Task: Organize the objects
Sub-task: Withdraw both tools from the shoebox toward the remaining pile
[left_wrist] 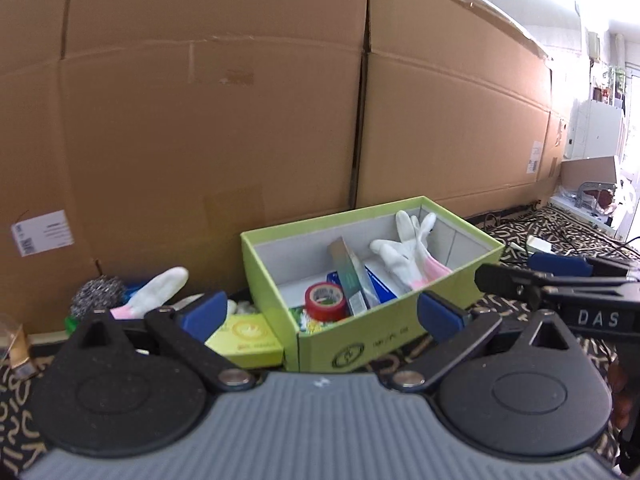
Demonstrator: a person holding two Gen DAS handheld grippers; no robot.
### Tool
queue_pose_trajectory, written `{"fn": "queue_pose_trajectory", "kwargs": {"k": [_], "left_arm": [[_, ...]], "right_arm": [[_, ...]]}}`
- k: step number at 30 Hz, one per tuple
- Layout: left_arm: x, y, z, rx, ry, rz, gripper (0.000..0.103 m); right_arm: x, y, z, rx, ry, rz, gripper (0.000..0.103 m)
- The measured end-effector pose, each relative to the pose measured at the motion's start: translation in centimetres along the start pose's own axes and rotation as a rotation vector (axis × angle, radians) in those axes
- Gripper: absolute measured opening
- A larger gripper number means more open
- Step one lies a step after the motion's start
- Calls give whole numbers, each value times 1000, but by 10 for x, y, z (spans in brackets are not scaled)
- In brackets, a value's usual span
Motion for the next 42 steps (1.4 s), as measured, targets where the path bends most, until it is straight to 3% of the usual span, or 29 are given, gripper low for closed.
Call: {"fn": "queue_pose_trajectory", "kwargs": {"k": [6,16,26,42], "left_arm": [[-36,-31,-50,48,15,-1,103],[-108,-91,-77,145,-89,-125,103],[-142,-165,-101,293,-131,-244,103],[-160,-219,-105,333,-146,-348,103]], "right_arm": [[-45,-32,-14,59,-58,-36,86],[-100,-94,-15,172,-162,-109,86],[-115,-150,4,252,-242,-211,86],[-102,-214,59,280,-259,-263,85]]}}
Point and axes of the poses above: each gripper's, at about its wrist camera, not at the fingertips, and z roughly the way its jaws point, y to its right, x to its top, the point moved 6 cm from there along z, roughly the way its jaws point, and after that the axes turned 7 degrees about -y, right-handed, at the moved point
